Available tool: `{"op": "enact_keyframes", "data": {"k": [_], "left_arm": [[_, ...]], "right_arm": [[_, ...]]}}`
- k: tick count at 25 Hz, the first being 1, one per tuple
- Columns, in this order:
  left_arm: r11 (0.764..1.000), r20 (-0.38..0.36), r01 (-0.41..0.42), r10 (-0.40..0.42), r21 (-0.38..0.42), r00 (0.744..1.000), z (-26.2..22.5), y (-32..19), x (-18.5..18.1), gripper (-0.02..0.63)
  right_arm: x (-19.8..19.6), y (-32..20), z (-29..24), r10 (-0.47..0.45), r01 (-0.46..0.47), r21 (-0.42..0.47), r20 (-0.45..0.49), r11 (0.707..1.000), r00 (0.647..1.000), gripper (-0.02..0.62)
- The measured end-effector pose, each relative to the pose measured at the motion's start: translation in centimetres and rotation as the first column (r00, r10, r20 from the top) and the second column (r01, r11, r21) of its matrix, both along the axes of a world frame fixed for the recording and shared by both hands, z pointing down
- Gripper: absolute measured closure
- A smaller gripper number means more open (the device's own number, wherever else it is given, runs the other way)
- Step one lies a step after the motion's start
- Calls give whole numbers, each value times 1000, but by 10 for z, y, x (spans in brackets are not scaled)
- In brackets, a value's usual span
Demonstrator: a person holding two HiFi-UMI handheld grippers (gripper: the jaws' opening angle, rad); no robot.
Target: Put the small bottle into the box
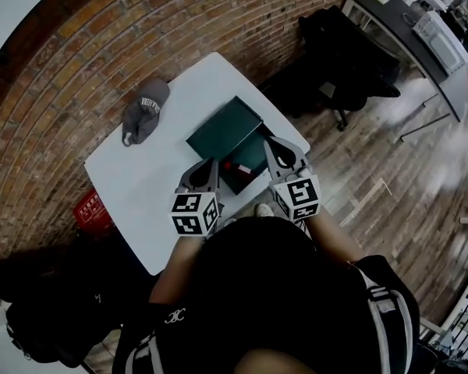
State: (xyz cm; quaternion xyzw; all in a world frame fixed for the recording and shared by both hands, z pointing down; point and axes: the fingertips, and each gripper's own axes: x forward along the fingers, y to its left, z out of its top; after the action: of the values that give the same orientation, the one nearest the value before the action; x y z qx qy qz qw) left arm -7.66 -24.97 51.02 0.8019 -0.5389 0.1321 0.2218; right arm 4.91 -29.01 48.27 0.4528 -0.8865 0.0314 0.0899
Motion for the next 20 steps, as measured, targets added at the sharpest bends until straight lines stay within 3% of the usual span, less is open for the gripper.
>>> {"op": "enact_keyframes", "data": {"k": [6, 13, 20], "left_arm": [[998, 34, 21, -23, 58, 999, -8, -3, 2, 594], [989, 60, 58, -66, 137, 996, -20, -7, -2, 594], [986, 65, 51, -61, 157, 996, -24, -11, 3, 594]], "right_arm": [[15, 12, -26, 27, -30, 18, 127, 999, 991, 566], [26, 3, -28, 83, -84, 1, 134, 996, 987, 566], [20, 4, -18, 39, -36, -26, 108, 999, 993, 566]]}}
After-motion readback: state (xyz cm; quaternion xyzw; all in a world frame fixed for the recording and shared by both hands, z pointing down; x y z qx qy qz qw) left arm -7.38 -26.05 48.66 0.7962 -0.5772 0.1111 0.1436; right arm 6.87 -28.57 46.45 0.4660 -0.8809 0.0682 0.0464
